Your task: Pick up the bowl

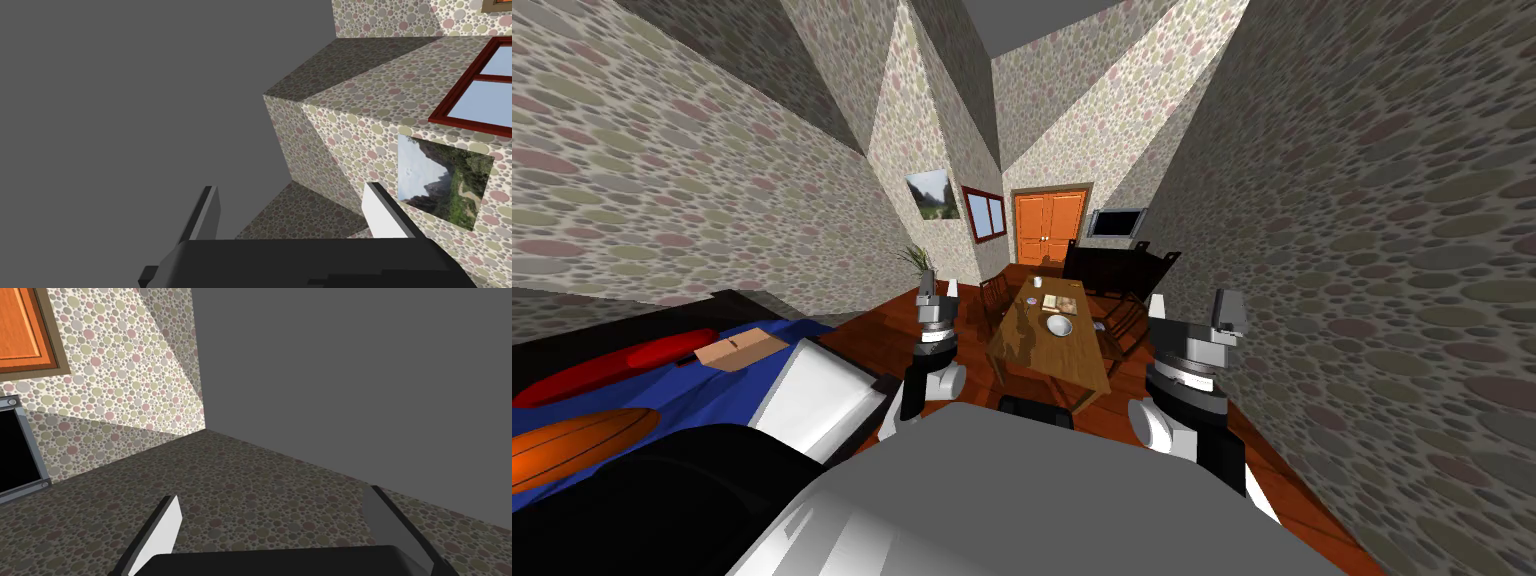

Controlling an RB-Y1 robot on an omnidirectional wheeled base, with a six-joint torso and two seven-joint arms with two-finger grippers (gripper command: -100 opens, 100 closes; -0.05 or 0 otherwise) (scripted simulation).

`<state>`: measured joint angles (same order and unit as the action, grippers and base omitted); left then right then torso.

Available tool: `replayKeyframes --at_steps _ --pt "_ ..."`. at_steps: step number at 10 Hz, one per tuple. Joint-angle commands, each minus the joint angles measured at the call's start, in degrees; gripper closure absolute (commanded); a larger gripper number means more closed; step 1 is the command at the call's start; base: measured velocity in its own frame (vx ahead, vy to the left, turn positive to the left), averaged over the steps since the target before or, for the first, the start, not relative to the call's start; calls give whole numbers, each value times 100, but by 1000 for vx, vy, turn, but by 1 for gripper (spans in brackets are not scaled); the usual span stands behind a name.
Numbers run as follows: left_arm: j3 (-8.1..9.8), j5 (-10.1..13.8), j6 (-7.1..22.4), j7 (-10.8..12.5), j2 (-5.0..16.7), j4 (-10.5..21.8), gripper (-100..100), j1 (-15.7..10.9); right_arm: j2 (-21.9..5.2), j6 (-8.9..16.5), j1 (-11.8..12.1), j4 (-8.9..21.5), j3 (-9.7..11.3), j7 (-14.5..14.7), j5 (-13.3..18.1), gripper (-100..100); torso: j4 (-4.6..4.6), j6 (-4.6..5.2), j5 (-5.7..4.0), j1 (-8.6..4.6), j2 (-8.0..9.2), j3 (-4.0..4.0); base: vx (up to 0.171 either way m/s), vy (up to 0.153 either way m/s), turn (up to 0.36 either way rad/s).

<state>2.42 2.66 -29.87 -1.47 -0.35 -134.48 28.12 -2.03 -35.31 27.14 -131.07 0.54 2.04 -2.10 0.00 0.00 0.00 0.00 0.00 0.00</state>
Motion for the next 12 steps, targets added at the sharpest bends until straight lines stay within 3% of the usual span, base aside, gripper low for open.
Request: replayKeyframes --at_steps 1,5,9,10,12 --pt "0 0 0 0 0 0 0 0 -197 11 8 58 106 -74 105 -100 0 0 0 0 0 0 -11 66 171" --pt "-2 0 0 0 -2 0 0 -1 -579 77 60 339 581 -398 578 -100 5 -3 20 88 23 13 -50 188 284" --pt "-2 0 0 0 -2 0 0 -2 -980 212 160 754 1131 -767 1132 -100 9 -2 19 80 42 24 -73 210 319" --pt "-2 0 0 0 -2 0 0 -2 -980 212 160 754 1131 -767 1132 -100 9 -3 21 88 39 23 -23 137 99" --pt "-1 0 0 0 -1 0 0 -1 -1273 321 227 1041 1435 -968 1443 -100 7 0 11 41 33 19 -41 132 315"
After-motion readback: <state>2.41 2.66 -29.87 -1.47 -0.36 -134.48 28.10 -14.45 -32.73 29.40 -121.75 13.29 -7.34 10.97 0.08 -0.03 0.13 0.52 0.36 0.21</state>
